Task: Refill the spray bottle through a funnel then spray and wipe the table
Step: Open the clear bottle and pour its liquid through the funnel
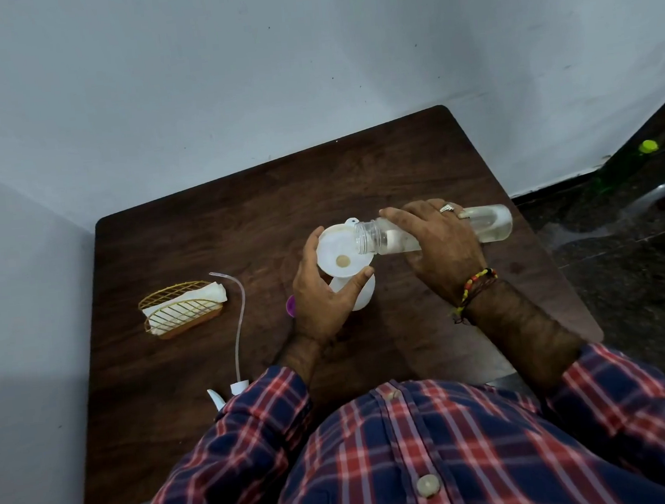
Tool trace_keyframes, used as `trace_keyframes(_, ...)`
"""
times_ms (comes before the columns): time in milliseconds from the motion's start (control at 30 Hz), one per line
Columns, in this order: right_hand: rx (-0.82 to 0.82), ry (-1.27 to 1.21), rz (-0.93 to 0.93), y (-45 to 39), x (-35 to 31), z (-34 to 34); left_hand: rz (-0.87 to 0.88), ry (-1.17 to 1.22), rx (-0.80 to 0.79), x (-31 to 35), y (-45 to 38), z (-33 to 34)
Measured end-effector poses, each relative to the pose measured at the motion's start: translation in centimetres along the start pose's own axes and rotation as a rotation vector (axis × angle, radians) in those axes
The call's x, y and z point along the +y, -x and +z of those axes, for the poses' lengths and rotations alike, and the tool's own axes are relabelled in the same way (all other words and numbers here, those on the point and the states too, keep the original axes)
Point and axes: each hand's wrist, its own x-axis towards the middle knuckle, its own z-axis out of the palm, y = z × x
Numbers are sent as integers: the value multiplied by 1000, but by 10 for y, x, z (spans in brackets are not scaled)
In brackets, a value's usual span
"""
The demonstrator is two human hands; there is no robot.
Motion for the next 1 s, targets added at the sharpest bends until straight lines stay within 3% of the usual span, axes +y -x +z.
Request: trace_keyframes(1000,17,6,-13,0,1,0,2,13,9,4,1,1)
